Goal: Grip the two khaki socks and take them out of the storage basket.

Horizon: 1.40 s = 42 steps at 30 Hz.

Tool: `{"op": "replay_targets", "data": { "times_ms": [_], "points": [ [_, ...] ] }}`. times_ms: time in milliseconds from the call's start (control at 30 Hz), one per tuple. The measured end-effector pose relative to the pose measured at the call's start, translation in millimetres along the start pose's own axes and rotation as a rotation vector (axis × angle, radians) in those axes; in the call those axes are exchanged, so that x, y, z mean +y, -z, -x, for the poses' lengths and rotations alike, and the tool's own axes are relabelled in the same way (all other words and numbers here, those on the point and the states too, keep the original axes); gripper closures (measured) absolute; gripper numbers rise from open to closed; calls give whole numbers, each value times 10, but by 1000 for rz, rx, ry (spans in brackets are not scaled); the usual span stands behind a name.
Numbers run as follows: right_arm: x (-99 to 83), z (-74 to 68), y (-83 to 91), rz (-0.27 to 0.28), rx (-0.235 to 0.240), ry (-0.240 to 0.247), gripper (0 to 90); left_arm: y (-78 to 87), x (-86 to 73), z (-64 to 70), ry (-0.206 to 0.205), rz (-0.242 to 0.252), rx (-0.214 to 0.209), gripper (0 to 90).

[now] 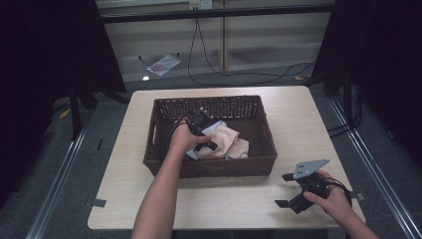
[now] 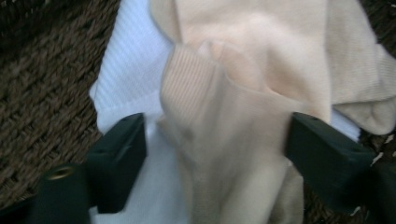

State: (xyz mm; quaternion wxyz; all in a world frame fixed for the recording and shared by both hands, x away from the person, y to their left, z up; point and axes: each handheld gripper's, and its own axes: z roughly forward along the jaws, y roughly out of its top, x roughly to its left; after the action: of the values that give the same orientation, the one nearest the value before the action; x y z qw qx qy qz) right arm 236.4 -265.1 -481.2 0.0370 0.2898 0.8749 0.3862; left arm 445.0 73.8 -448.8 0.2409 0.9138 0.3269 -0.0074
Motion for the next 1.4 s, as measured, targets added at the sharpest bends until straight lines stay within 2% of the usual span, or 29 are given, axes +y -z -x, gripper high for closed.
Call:
{"op": "replay_targets", "data": {
  "times_ms": [33, 67, 100, 133, 167, 200, 233, 333, 433, 467, 500, 533, 667, 767, 800, 900, 1000, 1133, 1400],
  "points": [
    [0, 1, 0, 1, -1, 1, 47, -2, -8, -14, -9, -3, -1, 264],
    [0, 0, 6, 2, 0, 0, 47, -8, -30, -28, 0, 1, 10, 435],
    [0, 0, 6, 2, 0, 0, 47, -8, -30, -28, 0, 1, 10, 504],
    [0, 3, 7, 4, -1, 1, 47, 10, -36, -36, 1, -4, -2, 504],
    [-1, 6, 6, 5, -2, 3, 47, 28, -38, -38, 9, -12, 0, 677],
    [-1, 6, 4, 4, -1, 0, 47, 52, -35, -39, 24, -17, 7, 812],
    [-1, 6, 4, 4, -1, 0, 47, 70, -35, -36, 30, -7, 1, 812],
    [0, 9, 6, 5, -2, 3, 47, 159, -17, -25, 30, -43, 0, 831],
    [-1, 11, 11, 8, -3, 5, 47, 288, -10, -17, 56, -39, -17, 835],
    [0, 11, 11, 6, -4, 2, 47, 340, -4, -13, 54, -36, -19, 835],
    [0, 11, 8, 5, -2, 2, 47, 444, 3, -19, 51, -11, -23, 835],
    [1, 10, 6, 5, -2, 3, 47, 444, 3, -19, 51, -11, -23, 835],
    [5, 5, 7, 8, -1, -1, 47, 633, 22, -24, 68, -8, -27, 835],
    [5, 8, 9, 7, -3, 1, 47, 767, 38, -7, 69, 17, -63, 835],
    [4, 10, 8, 7, -4, 1, 47, 806, 42, 10, 77, 19, -69, 835],
    [4, 8, 5, 6, -2, 0, 47, 921, 49, 41, 62, 21, -79, 834],
    [4, 7, 5, 5, -2, 0, 47, 1012, 34, 73, 76, 51, -97, 832],
    [3, 8, 4, 4, -3, 1, 47, 1122, 24, 132, 52, 39, -91, 831],
    [5, 5, 0, 0, -5, 0, 47, 1260, -16, 298, 5, 29, -117, 829]
  ]
}}
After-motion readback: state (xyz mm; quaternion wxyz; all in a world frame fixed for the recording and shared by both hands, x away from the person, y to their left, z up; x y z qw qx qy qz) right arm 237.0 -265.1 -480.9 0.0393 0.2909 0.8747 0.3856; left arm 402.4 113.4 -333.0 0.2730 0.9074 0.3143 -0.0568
